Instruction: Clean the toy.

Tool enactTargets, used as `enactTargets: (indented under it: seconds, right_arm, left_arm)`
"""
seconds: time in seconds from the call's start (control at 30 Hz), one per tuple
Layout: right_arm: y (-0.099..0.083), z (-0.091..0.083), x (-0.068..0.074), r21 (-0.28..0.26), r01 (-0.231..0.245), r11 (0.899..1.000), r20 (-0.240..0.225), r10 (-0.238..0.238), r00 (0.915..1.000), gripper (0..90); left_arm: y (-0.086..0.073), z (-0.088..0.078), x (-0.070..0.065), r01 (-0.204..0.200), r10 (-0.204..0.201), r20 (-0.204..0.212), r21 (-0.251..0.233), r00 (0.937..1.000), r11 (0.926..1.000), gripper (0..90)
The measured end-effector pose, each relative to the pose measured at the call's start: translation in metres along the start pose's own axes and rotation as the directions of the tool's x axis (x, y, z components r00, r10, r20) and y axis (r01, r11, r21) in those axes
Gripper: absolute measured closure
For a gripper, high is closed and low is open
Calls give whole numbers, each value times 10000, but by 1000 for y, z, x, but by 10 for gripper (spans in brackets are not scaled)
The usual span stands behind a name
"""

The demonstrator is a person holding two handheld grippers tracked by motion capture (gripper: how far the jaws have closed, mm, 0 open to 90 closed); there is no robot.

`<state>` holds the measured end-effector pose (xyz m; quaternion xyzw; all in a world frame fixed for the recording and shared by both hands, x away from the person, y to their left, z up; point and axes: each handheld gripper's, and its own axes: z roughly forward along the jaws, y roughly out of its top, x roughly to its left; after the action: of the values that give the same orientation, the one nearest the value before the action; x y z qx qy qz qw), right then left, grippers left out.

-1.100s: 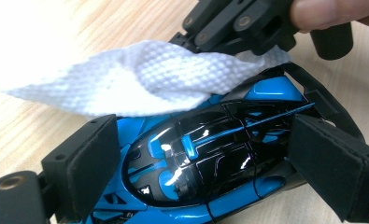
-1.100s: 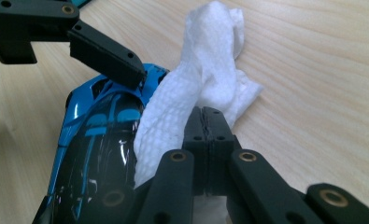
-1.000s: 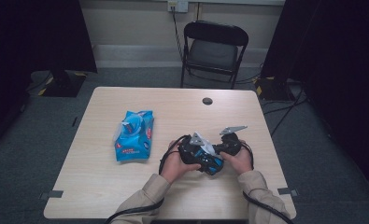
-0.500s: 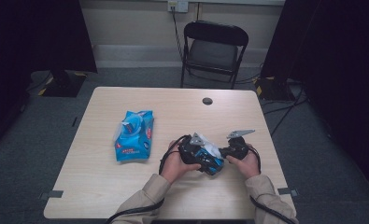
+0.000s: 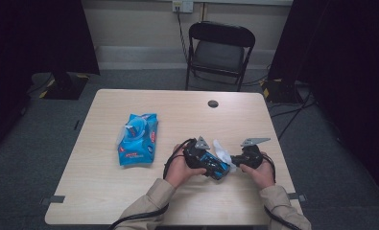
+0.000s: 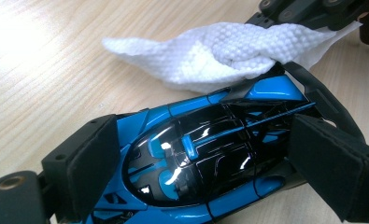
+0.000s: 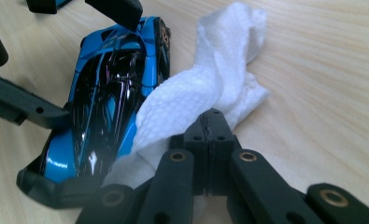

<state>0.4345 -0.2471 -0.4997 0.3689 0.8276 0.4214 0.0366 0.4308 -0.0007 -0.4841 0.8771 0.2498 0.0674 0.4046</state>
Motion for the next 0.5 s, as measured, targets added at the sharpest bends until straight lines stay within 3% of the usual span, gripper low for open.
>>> enactTargets:
  seconds: [0.5]
  right_arm:
    - [-18,-18,3,-98,4,10000,94,-3,10000,898]
  left_arm:
    - [1,0,0,-17,17,-9,105,10000,9999,91]
